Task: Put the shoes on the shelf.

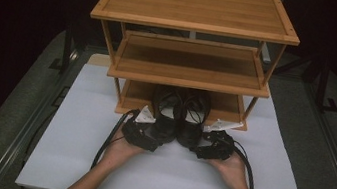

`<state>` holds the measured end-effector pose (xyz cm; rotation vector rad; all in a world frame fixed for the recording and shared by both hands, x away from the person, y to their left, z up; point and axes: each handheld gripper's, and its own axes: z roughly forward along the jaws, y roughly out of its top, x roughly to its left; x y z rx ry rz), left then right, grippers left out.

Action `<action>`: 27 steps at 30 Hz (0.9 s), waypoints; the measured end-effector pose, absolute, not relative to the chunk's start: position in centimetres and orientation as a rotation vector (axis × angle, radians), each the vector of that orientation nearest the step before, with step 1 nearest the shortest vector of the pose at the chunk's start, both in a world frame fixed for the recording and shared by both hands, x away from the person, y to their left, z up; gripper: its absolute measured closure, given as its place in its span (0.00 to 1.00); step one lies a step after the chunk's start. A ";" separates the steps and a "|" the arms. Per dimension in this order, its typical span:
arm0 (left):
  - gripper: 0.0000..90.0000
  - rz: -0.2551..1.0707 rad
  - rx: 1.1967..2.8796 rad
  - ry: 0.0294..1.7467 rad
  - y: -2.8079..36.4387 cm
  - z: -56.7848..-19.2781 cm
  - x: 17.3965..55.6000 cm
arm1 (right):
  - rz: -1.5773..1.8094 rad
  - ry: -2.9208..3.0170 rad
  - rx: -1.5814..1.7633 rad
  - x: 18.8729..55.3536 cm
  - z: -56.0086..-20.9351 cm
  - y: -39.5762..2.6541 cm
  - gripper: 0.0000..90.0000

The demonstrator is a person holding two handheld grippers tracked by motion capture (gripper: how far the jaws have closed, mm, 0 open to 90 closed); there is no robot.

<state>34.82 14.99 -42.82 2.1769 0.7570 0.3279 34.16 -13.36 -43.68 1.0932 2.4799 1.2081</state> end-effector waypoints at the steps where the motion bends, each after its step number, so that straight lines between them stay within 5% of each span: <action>1: 0.17 0.322 2.171 0.762 15.0 -42.8 34.9 | 1.207 2.480 1.092 34.2 -43.5 -13.4 0.27; 27: 0.17 0.306 2.142 0.810 15.0 -42.0 39.5 | 1.234 2.447 1.122 38.8 -42.3 -13.5 0.27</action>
